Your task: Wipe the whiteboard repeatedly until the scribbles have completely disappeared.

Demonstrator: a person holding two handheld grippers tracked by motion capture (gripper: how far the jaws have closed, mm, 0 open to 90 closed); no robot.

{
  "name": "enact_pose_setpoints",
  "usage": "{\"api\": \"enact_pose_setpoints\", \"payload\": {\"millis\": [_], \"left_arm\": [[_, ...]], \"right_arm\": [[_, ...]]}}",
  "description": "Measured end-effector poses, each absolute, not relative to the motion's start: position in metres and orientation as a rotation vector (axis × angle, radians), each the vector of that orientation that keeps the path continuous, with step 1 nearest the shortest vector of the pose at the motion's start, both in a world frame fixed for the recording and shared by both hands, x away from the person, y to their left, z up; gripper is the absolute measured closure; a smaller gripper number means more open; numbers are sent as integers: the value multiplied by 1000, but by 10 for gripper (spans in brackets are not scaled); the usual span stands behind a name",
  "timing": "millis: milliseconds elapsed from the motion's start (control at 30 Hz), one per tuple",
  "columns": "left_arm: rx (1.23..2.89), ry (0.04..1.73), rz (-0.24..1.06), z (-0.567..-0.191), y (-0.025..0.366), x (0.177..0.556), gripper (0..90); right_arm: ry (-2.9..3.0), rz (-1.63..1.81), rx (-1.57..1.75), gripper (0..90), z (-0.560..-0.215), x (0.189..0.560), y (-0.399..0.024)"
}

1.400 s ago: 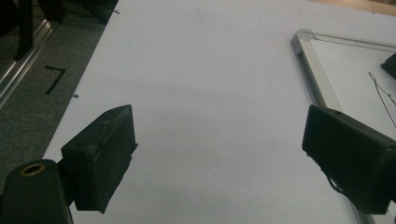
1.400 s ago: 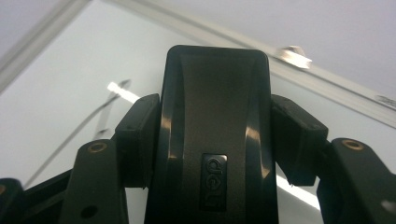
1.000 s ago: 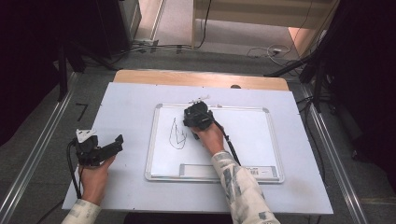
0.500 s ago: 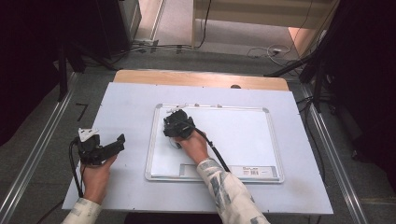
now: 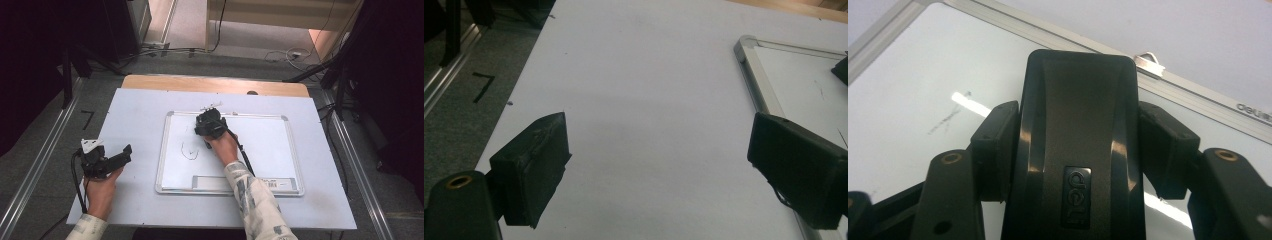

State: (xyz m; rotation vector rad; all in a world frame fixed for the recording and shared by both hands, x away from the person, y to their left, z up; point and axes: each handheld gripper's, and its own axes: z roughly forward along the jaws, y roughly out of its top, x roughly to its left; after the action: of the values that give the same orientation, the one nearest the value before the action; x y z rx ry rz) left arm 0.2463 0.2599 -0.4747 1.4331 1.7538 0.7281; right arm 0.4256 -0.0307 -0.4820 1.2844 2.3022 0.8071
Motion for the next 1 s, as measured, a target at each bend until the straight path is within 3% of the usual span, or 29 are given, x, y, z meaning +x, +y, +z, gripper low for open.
{"api": "enact_pose_setpoints", "payload": {"millis": [500, 800, 1000], "left_arm": [[1429, 1747, 719, -475, 260, 248, 100], [1421, 1755, 717, -476, 263, 246, 100], [1428, 1751, 722, -475, 259, 248, 99]], "right_arm": [[2386, 844, 1153, 368, -484, 410, 39], [2333, 814, 1261, 366, -482, 435, 3], [2361, 837, 1202, 368, -484, 415, 15]]}}
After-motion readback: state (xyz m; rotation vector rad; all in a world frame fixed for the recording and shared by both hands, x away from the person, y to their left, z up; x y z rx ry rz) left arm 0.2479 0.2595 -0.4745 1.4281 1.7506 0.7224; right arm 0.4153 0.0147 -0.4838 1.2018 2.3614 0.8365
